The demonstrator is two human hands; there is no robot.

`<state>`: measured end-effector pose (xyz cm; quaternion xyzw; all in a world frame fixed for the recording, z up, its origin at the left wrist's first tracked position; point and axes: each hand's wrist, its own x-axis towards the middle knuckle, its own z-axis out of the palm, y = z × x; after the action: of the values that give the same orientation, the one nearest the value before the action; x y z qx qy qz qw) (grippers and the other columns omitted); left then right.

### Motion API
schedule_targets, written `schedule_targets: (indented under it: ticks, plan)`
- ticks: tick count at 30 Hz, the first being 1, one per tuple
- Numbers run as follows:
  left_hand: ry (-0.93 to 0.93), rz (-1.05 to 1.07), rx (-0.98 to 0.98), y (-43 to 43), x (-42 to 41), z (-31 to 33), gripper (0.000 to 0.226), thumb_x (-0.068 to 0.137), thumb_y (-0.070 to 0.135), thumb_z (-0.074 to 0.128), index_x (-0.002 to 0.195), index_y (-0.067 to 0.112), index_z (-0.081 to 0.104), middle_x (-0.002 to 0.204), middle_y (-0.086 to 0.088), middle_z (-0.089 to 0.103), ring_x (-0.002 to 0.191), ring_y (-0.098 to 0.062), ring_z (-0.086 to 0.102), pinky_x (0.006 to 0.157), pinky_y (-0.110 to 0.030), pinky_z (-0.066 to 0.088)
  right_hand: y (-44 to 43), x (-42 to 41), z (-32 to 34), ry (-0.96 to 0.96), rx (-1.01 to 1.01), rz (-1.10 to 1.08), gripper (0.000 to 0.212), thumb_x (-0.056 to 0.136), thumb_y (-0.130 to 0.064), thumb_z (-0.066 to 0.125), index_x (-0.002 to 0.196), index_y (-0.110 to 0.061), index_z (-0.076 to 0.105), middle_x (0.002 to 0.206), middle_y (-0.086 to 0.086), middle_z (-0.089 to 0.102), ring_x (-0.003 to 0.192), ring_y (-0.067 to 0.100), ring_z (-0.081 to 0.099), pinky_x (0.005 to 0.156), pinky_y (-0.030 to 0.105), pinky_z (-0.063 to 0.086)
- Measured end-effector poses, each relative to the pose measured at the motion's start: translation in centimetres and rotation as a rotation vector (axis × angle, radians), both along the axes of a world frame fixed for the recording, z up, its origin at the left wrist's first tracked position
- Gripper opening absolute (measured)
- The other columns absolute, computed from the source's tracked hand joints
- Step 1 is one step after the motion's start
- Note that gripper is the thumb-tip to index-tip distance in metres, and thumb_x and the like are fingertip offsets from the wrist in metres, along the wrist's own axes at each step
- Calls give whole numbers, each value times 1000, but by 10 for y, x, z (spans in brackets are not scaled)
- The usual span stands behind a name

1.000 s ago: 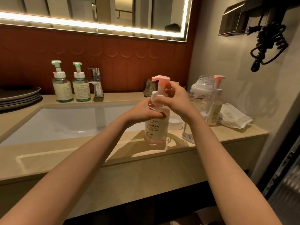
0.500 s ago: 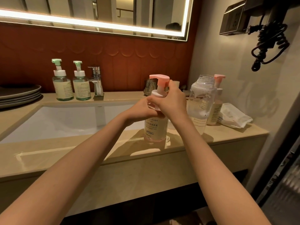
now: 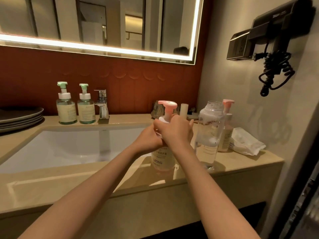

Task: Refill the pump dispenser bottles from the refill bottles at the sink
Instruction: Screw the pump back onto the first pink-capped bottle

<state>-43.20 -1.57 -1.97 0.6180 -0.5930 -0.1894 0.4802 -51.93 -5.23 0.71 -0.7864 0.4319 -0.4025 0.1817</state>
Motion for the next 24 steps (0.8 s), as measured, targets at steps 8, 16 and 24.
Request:
schedule_targets:
  ticks: [8,16,24]
  plan:
    - [-1,-1,43,0,2,3,47,76,12,72,114,23,49,102,6,60,98,-9,57,80,-22,47,-10,-3,2,-251,251,341,19,75,-21,71,89,-16,60,81,-6,59,85,14,58,72,24,46]
    - [-192,422,-148,-13,-6,-19,50,72,47,66,111,19,54,99,1,62,94,-17,59,78,-35,53,-11,18,0,-101,147,98,39,76,-40,66,103,-13,58,99,3,62,100,25,57,87,38,47]
    - [-84,398,-35,-7,-9,-12,67,66,36,80,118,11,46,113,-2,57,104,-19,56,83,-31,48,-13,-17,18,-28,347,411,33,82,-20,65,114,-15,58,99,-1,58,91,14,54,79,27,44]
